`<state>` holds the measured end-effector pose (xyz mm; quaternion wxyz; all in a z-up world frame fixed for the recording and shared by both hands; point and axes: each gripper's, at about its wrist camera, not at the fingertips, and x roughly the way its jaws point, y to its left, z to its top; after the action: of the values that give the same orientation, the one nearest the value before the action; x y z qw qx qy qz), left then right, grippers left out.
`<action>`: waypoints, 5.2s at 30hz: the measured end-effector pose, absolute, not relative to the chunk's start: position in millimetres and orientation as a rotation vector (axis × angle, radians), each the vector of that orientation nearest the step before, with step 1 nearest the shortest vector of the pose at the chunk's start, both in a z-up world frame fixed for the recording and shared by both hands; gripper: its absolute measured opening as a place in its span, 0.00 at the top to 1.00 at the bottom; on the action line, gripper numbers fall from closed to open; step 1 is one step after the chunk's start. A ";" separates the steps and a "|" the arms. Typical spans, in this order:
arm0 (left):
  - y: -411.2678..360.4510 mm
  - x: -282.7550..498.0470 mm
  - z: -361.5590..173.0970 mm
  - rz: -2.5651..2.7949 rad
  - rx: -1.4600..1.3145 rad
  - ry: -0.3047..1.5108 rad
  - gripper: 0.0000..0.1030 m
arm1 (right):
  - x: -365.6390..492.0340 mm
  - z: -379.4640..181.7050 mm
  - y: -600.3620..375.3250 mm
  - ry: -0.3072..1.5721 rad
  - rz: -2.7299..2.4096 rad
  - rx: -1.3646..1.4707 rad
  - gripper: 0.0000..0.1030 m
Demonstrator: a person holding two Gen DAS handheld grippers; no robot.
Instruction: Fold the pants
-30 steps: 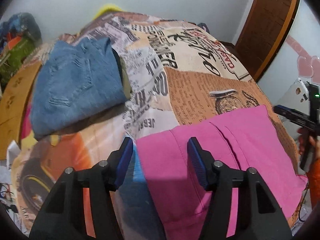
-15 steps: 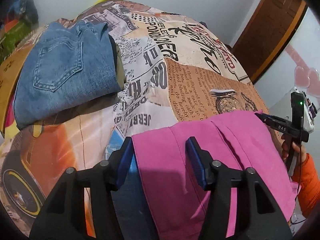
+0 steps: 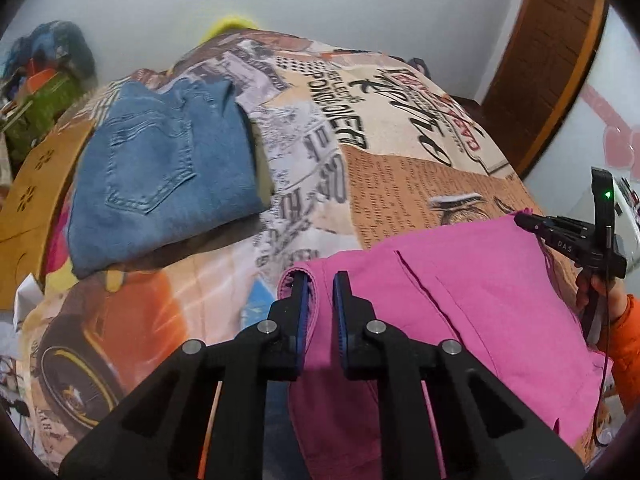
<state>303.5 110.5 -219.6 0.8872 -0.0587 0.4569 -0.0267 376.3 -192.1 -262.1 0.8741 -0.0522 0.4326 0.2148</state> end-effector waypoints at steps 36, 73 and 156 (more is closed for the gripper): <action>49.8 165.8 -215.7 -0.135 -0.001 0.936 0.61 | 218.7 -235.5 -176.2 0.981 0.613 -0.058 0.62; 80.7 109.2 -204.2 -0.158 -0.358 0.957 0.19 | 168.9 -182.1 -164.3 0.774 0.631 -0.060 0.56; -68.8 208.4 -114.5 -0.258 0.148 0.707 0.77 | 191.2 -235.5 -193.6 0.931 0.584 -0.036 0.54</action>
<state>208.4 -68.8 -114.5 0.9273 0.0723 0.3451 -0.1256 191.2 -193.6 -235.5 0.8526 -0.0170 0.4423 0.2776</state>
